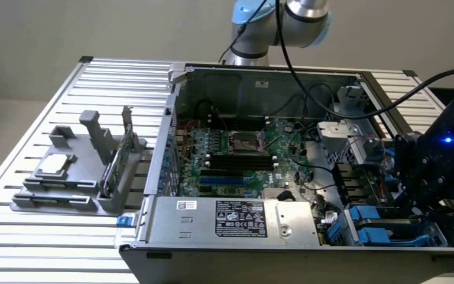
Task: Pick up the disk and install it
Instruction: 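Insert the first disk wire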
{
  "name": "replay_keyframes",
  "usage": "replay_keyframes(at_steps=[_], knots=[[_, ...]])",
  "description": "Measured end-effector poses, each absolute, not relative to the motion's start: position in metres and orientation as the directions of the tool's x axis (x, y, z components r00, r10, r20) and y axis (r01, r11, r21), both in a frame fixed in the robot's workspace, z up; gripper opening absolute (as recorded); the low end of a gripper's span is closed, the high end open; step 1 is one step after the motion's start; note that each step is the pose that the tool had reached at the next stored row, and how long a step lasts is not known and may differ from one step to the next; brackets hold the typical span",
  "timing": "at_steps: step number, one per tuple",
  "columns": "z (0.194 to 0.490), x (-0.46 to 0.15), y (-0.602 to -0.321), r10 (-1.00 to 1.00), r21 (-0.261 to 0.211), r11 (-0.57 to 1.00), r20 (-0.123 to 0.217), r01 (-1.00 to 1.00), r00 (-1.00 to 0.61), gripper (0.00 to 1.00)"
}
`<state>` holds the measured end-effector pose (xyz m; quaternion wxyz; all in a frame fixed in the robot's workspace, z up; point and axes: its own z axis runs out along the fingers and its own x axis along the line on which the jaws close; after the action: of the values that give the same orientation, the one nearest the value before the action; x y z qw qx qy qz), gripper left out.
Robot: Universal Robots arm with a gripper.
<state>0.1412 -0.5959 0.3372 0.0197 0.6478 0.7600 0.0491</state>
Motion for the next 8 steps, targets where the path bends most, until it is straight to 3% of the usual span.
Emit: replay_keyframes(at_steps=[8], knots=[[0.3363,0.1407,-0.5954,0.989,0.103,0.14,0.032,0.985,-0.144,0.18]])
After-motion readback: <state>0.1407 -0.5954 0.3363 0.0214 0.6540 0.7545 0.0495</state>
